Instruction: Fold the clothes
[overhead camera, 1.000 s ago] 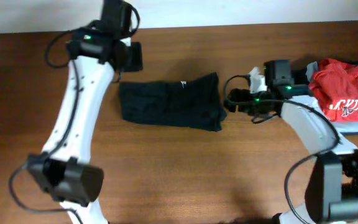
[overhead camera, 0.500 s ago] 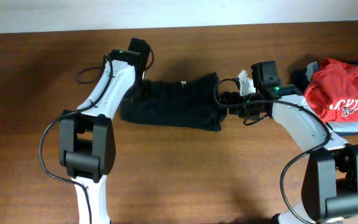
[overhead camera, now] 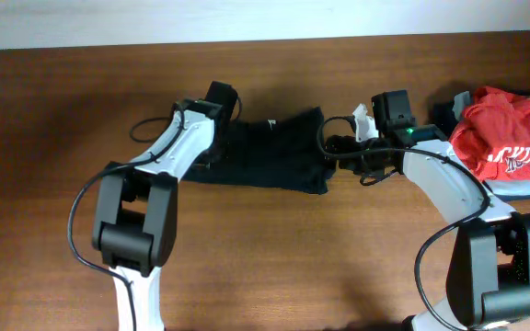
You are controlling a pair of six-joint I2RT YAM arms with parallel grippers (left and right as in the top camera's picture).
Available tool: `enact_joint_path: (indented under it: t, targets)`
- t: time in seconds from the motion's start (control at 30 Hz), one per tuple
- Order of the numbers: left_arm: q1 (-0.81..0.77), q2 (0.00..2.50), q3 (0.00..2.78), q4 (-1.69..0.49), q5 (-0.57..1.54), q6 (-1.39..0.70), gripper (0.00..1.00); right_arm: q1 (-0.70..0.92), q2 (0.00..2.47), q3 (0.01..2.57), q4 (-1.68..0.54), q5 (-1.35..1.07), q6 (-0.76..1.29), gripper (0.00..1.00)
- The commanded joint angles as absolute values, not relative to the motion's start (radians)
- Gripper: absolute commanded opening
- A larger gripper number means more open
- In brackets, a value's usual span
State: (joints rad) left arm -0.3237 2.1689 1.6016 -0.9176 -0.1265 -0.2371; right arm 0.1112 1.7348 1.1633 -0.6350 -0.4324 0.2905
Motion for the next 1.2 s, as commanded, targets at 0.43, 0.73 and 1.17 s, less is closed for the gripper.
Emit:
enact_joint_path:
  t: [0.43, 0.73, 1.17]
  targets:
    - [-0.326, 2.207, 1.545, -0.897, -0.086, -0.276, 0.01, 0.118, 1.821, 1.177, -0.601, -0.44, 0.399, 0.9]
    - [-0.326, 2.207, 1.545, -0.893, -0.073, -0.276, 0.01, 0.118, 1.897, 1.177, -0.527, -0.435, 0.414, 0.9]
    - [-0.326, 2.207, 1.545, -0.893, -0.074, -0.276, 0.01, 0.14, 2.035, 1.177, -0.425, -0.539, 0.597, 0.9]
